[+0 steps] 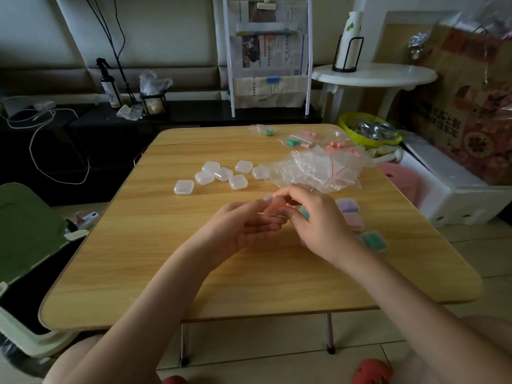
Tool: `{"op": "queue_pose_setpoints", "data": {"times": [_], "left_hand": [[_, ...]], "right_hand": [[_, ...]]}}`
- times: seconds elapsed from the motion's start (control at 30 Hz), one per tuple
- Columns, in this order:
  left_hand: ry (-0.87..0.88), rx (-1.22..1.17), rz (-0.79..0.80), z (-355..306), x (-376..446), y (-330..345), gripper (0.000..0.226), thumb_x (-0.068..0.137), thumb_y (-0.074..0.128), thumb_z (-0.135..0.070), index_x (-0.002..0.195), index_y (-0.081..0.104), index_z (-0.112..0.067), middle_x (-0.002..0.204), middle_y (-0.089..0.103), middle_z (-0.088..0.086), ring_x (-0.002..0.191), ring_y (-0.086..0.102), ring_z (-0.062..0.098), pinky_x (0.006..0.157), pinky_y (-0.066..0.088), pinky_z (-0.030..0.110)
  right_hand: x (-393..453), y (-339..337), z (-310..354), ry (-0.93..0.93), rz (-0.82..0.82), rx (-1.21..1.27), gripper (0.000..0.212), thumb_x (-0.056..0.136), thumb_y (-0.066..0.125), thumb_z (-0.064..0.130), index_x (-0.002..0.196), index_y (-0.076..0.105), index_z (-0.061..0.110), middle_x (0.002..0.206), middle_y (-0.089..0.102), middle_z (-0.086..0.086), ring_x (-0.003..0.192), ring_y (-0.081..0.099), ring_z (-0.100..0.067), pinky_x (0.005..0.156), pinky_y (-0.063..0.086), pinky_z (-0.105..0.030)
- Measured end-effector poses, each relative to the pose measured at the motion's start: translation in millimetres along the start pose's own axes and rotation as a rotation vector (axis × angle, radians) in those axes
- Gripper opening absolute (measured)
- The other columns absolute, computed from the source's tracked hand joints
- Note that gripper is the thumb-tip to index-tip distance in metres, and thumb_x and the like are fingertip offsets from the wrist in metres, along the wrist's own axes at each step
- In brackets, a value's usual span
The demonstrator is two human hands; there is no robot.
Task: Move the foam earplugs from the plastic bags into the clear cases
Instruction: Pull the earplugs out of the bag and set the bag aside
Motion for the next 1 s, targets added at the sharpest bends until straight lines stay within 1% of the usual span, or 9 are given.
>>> {"op": "queue_pose_setpoints", "data": {"times": [0.1, 0.27, 0.4, 0.53, 0.63, 0.73, 0.8, 0.9, 1.0], "left_hand": [[0.101, 0.245, -0.076, 1.1, -1.5, 2.0, 0.03, 0.082, 0.066, -0.031, 0.098, 0.071, -0.006, 0.095, 0.072, 0.015, 0.084, 0.067, 0.018, 0.079, 0.057, 0.029], [0.327, 0.609, -0.253, 12.7, 3.3, -7.5, 0.022, 0.086, 0.069, -0.026, 0.107, 0.071, -0.026, 0.092, 0.073, 0.0, 0.088, 0.065, 0.008, 0.084, 0.053, 0.032], [0.435, 1.053, -0.291, 19.5, 6.3, -14.6, 0.042, 0.082, 0.068, -0.038, 0.122, 0.063, -0.026, 0.114, 0.06, -0.012, 0.11, 0.051, 0.011, 0.098, 0.036, 0.027], [0.31, 1.325, -0.203, 25.3, 6.8, -10.0, 0.058, 0.085, 0.054, -0.054, 0.138, 0.047, -0.033, 0.133, 0.044, -0.011, 0.122, 0.029, 0.016, 0.107, 0.025, 0.032], [0.282, 1.371, -0.183, 24.0, 5.6, -7.0, 0.069, 0.081, 0.053, -0.062, 0.143, 0.039, -0.033, 0.138, 0.038, -0.01, 0.124, 0.025, 0.015, 0.107, 0.021, 0.032], [0.264, 1.233, -0.2, 17.5, 4.9, -8.6, 0.066, 0.085, 0.05, -0.059, 0.143, 0.039, -0.028, 0.138, 0.04, -0.006, 0.125, 0.027, 0.016, 0.106, 0.023, 0.031], [0.274, 1.145, -0.268, 14.2, 8.0, -13.8, 0.055, 0.09, 0.047, -0.053, 0.138, 0.047, -0.026, 0.137, 0.043, -0.002, 0.124, 0.03, 0.019, 0.104, 0.025, 0.03], [0.305, 1.127, -0.414, 10.5, 17.9, -22.4, 0.042, 0.093, 0.051, -0.043, 0.13, 0.054, -0.022, 0.134, 0.048, 0.002, 0.122, 0.035, 0.023, 0.103, 0.028, 0.03], [0.381, 1.215, -0.491, 1.8, 30.2, -28.1, 0.044, 0.095, 0.054, -0.032, 0.135, 0.05, -0.016, 0.141, 0.045, 0.003, 0.13, 0.03, 0.023, 0.104, 0.023, 0.029]], "right_hand": [[0.4, 2.0, -5.0, 0.059, 0.053, -0.044, 0.031, 0.087, 0.065, 0.006, 0.113, 0.067, 0.023, 0.102, 0.068, 0.004, 0.097, 0.06, -0.011, 0.085, 0.049, -0.028], [-3.0, 0.3, -1.7, 0.104, 0.215, -0.065, 0.043, 0.092, 0.06, 0.017, 0.132, 0.054, 0.032, 0.134, 0.054, 0.014, 0.124, 0.043, 0.004, 0.098, 0.026, -0.001], [-5.1, 1.2, -4.2, 0.111, 0.23, -0.146, 0.033, 0.093, 0.06, 0.018, 0.125, 0.062, 0.027, 0.125, 0.056, 0.015, 0.121, 0.043, 0.002, 0.104, 0.031, -0.014], [-4.9, 2.6, -7.8, 0.079, 0.193, -0.18, 0.02, 0.089, 0.064, 0.017, 0.107, 0.072, 0.02, 0.114, 0.065, 0.005, 0.115, 0.049, -0.006, 0.096, 0.033, -0.014], [-4.6, 3.2, -7.9, 0.103, 0.202, -0.189, 0.022, 0.09, 0.063, 0.017, 0.11, 0.071, 0.022, 0.117, 0.062, 0.006, 0.118, 0.048, -0.006, 0.096, 0.031, -0.015], [-1.7, 3.1, -5.9, 0.118, 0.191, -0.181, 0.023, 0.09, 0.062, 0.015, 0.11, 0.071, 0.022, 0.112, 0.061, 0.009, 0.112, 0.049, -0.004, 0.092, 0.032, -0.015], [1.0, 2.6, -6.3, 0.112, 0.154, -0.182, 0.022, 0.09, 0.061, 0.015, 0.108, 0.071, 0.024, 0.106, 0.066, 0.008, 0.097, 0.056, -0.003, 0.088, 0.041, -0.02], [6.7, 0.1, -9.0, 0.158, 0.086, -0.163, 0.02, 0.093, 0.057, 0.02, 0.106, 0.07, 0.028, 0.09, 0.069, 0.004, 0.055, 0.053, 0.002, 0.058, 0.042, -0.014], [13.9, -1.0, -14.6, 0.204, 0.007, -0.163, 0.021, 0.093, 0.057, 0.018, 0.108, 0.07, 0.025, 0.096, 0.069, 0.006, 0.058, 0.054, -0.004, 0.059, 0.04, -0.014]]}}
Point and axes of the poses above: each hand's wrist, its own x-axis towards the middle knuckle, its own y-axis out of the palm, z = x × y, the point moved 1 cm from there along x, towards the middle knuckle
